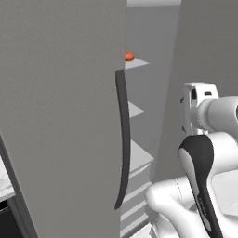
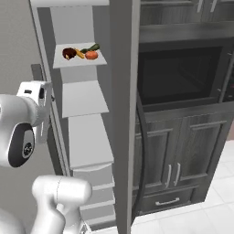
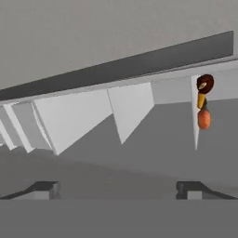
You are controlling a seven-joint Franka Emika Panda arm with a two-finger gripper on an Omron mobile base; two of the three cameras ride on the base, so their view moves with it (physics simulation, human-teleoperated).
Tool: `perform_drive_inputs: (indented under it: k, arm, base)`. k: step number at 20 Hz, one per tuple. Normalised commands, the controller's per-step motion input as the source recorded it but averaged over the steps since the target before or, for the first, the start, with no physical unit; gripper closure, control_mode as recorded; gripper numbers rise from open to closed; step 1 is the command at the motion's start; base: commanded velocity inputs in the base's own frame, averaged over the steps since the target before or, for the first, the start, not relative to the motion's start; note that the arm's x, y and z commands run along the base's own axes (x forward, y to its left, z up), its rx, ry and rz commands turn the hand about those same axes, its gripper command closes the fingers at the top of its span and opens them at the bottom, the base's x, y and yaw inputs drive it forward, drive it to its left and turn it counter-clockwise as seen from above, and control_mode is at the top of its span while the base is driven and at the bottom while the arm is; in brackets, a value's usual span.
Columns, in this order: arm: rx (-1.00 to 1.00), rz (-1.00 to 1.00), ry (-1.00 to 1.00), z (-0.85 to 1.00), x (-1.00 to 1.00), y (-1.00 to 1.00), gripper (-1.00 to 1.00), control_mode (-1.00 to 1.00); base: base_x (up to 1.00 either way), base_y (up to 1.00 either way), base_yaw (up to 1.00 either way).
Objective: Take the squash and carrot from the second highest rack and move them to the highest rack where the steak and squash are located, to maximize freezer space. Close the freezer door after rearranging.
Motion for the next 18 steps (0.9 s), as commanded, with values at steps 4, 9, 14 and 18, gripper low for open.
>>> perform_drive_inputs:
  k: [4, 9, 14, 18]
  arm:
    - [0.00, 0.00, 0.00, 0.00, 0.00, 0.00, -1.00, 1.00]
    - [0.00, 0.00, 0.00, 0.00, 0.00, 0.00, -1.00, 1.00]
    - [0.00, 0.00, 0.00, 0.00, 0.00, 0.00, -1.00, 1.00]
    - [0.00, 0.00, 0.00, 0.00, 0.00, 0.00, -1.00, 1.00]
  base:
    - [-1.00, -0.32, -0.25]
    - [-0.74, -0.60, -0.15]
    - [-0.23, -0.76, 0.00]
    - [0.03, -0.85, 0.03]
